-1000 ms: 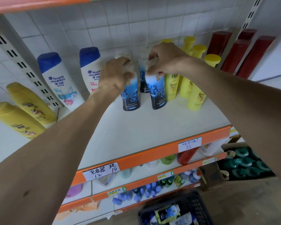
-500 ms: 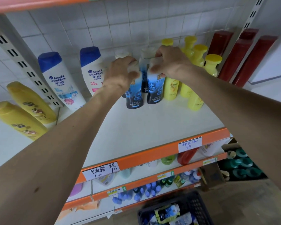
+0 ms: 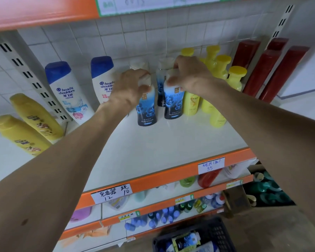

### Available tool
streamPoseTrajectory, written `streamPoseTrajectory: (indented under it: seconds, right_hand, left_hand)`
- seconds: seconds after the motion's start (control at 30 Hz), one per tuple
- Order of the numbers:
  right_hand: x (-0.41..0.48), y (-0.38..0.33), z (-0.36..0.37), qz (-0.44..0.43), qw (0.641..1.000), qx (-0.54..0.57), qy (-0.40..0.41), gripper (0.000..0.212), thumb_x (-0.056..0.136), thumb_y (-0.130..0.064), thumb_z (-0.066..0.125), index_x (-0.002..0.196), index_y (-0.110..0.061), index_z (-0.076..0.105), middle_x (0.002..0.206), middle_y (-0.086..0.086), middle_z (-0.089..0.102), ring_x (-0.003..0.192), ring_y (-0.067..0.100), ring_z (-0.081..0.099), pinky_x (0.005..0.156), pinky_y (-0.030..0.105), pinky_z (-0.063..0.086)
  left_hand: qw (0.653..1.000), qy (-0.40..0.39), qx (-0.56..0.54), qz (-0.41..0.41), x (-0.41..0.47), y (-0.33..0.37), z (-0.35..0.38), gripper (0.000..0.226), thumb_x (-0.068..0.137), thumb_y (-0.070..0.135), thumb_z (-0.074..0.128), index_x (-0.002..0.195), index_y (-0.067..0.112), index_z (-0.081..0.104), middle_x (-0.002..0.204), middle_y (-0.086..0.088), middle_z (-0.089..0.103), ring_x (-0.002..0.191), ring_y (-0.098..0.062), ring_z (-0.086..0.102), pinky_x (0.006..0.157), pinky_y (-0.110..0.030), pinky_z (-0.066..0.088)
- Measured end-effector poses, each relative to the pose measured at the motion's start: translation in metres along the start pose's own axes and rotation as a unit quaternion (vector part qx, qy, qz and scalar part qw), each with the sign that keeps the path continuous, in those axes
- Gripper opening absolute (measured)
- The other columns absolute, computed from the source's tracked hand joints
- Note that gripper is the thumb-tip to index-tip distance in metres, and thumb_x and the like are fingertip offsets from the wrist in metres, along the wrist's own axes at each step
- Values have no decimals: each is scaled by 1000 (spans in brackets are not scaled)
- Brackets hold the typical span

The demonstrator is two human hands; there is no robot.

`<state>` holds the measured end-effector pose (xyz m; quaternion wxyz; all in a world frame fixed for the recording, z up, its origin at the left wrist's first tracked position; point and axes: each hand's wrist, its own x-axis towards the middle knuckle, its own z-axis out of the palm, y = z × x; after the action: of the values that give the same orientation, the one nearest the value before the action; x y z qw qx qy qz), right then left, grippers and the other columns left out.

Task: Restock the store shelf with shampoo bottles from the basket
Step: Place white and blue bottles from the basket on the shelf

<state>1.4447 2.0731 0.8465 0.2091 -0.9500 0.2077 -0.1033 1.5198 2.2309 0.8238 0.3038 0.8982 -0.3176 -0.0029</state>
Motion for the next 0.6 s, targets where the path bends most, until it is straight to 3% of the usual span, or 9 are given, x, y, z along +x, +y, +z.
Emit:
streamPoseTrajectory:
  seconds: [0.1,0.2,0.3,0.6]
  right_hand:
    - [1,0,3,1,1000,-18,6,48,85,-29,69,123,-6,53,115,12,60,97,32,66,82,39,55]
    - [3,1,5,1,999,-27,17,48,87,-30,67,124,-5,51,118,13,59,103,32,62,73,33,43]
    - [3,1,8,1,999,-34,20,47,87,-32,68,124,-7,52,119,13,59,108,32,58,72,31,36]
    - [7,-1,8,-4,1000,-16,2,42,87,-30,68,120,-8,54,114,12,61,102,33,62,73,34,42]
  left_hand:
    - [1000,7,-25,-5,-2,-3,1,45,88,24,64,132,22,54,133,-4,54,123,-24,51,105,-35,41]
    - [999,3,-34,-6,-1,-3,0,45,88,23,65,132,21,53,134,-3,54,122,-23,52,104,-34,42]
    - [1000,1,-17,0,1,-1,-1,46,89,21,64,133,21,53,136,-2,54,121,-23,52,100,-31,41]
    - [1000,9,-19,-10,3,-3,1,48,87,22,66,134,23,52,137,0,53,123,-22,52,101,-30,41]
